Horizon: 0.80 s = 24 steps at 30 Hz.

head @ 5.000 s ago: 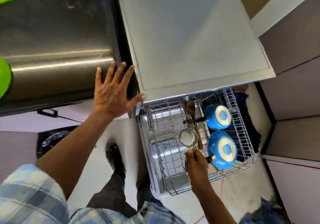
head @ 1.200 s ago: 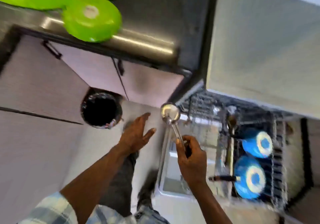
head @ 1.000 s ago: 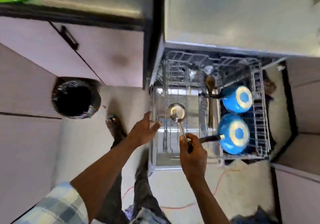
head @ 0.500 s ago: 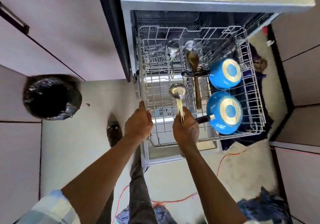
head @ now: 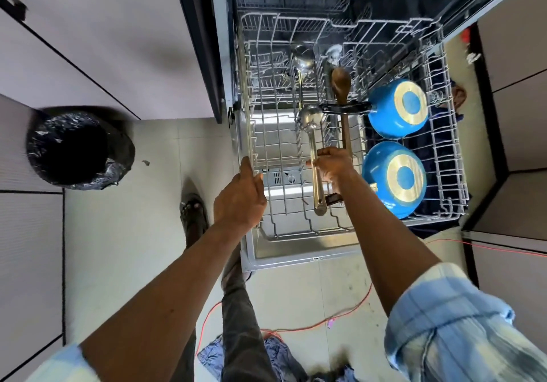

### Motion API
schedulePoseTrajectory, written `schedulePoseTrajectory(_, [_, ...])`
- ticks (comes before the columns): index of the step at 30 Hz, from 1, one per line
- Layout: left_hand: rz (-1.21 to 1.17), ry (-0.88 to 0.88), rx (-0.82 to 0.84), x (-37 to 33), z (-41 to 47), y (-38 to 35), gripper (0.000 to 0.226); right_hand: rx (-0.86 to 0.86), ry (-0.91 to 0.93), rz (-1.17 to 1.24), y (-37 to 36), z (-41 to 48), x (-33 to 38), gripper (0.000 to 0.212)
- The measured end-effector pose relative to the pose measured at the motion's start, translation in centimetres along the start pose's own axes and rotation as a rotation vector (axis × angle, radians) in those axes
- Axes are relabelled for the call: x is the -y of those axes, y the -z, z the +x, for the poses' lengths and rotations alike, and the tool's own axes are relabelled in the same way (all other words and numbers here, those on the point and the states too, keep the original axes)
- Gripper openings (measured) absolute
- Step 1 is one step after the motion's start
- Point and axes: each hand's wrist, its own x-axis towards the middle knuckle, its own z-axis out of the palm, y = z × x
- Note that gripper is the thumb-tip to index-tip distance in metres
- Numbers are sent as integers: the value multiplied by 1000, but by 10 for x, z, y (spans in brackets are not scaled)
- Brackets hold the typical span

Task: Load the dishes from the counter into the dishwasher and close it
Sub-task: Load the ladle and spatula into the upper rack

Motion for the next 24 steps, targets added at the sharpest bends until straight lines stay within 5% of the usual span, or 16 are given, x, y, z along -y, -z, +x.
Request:
schedulePoseTrajectory(6, [-32, -33, -37, 4, -1, -5, 55, 22, 30, 26, -4, 9, 8, 21])
schedulePoseTrajectory(15, [-78, -32, -58, 7, 0, -9, 60, -199, 322, -507, -11, 17, 17, 32])
schedulePoseTrajectory(24, [-49, -9, -87, 11, 4, -19, 64, -177, 208, -719, -6, 35, 30, 38])
